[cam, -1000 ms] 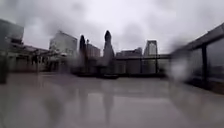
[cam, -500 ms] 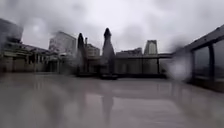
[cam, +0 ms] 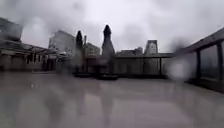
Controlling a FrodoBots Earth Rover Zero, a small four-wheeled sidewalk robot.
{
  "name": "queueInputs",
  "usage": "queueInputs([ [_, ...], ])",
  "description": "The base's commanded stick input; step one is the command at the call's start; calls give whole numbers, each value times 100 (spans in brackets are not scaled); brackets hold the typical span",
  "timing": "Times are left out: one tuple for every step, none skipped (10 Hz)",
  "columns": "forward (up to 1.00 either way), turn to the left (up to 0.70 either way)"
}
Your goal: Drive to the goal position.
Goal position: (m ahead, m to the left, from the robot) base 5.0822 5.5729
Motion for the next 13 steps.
queueInputs([
  [70,27],
  [70,27],
  [70,27],
  [70,27],
  [70,27],
  [70,27],
  [70,27],
  [70,27],
  [70,27],
  [70,27],
  [70,27],
  [70,27],
  [70,8],
])
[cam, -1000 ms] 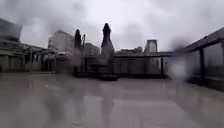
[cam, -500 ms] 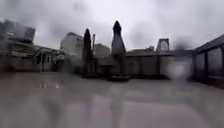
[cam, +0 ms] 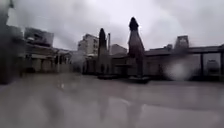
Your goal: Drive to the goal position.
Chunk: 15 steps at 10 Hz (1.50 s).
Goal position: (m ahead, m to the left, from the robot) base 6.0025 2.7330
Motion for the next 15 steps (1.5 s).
queueInputs([
  [70,0],
  [70,0],
  [70,0],
  [70,0],
  [70,0],
  [70,0],
  [70,0],
  [70,0],
  [70,0],
  [70,0],
  [70,0],
  [70,0],
  [70,0],
  [70,0],
  [70,0],
])
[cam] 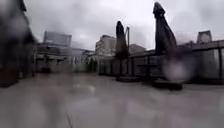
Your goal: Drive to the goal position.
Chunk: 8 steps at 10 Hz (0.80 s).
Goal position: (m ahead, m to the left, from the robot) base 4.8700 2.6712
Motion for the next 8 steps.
queueInputs([
  [70,0],
  [70,7],
  [70,26],
  [70,27],
  [70,27],
  [70,27],
  [70,27],
  [70,27],
])
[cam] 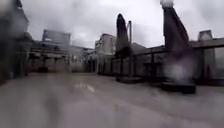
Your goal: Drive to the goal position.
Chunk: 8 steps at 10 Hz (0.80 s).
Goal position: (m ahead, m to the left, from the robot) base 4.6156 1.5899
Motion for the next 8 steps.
queueInputs([
  [70,27],
  [70,27],
  [70,27],
  [70,27],
  [70,27],
  [70,27],
  [70,27],
  [70,27],
])
